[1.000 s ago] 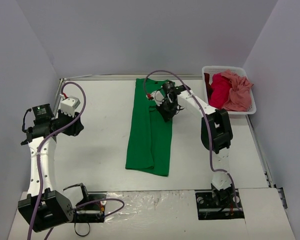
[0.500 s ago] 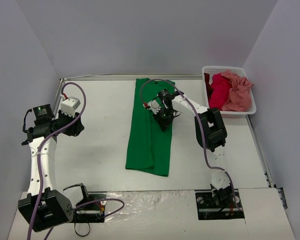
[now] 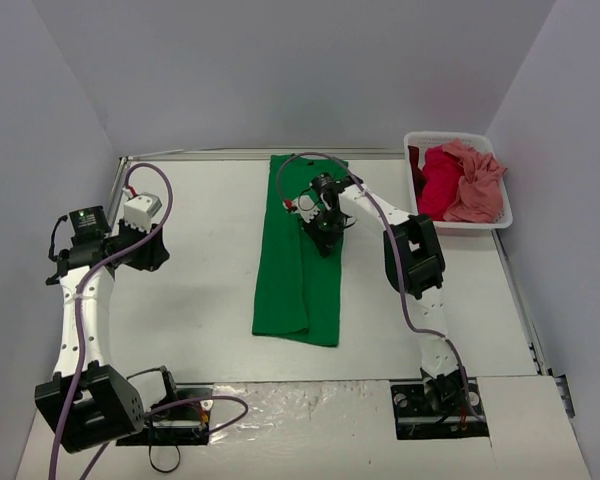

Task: Fold and stack the t-shirts
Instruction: Rotate the tshirt 90 degrees, then grab the bottom of the folded rectangular tshirt with both arms

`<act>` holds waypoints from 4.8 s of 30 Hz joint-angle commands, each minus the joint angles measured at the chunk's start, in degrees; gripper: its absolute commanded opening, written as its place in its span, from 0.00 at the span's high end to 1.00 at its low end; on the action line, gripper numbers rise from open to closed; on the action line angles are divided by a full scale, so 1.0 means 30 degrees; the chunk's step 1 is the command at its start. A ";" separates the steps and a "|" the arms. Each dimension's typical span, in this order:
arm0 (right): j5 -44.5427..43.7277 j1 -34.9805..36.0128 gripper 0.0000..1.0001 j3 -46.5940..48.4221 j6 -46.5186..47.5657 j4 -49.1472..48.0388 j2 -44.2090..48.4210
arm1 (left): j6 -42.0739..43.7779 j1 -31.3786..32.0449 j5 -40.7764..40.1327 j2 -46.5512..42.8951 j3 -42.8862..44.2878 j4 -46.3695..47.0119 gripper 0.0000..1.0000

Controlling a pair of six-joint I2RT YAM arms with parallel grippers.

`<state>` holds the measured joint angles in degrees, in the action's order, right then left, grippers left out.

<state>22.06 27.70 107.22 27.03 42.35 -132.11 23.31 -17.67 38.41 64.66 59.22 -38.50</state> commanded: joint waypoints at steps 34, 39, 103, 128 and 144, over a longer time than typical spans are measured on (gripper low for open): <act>-0.1994 -0.1559 1.00 0.7002 0.0162 0.0678 -0.4681 | -0.0446 0.0998 -0.1203 0.1179 0.1206 0.0763 0.63; -0.1760 -0.1559 1.00 0.6598 0.0365 0.1060 -0.4158 | -0.0476 0.1203 -0.1320 0.1152 0.1733 0.0325 0.63; 0.6209 -1.5650 0.60 -1.4411 -0.1069 -0.1519 2.1567 | 0.1546 2.3644 -1.2102 0.5426 -0.4535 0.7150 0.62; 0.6619 -1.5944 0.59 -1.4587 -0.0747 -0.1665 2.2124 | 0.1312 2.4406 -1.1926 0.8328 -0.3716 0.6769 0.84; 0.6971 -1.4979 0.60 -1.4383 0.1184 -0.0817 2.1949 | 0.1136 2.4115 -1.0697 0.6543 -0.2603 0.4546 0.98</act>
<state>40.97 -18.98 63.72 26.85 37.63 -66.85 27.68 55.09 3.86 87.88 48.34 -20.18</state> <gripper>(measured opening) 0.402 0.029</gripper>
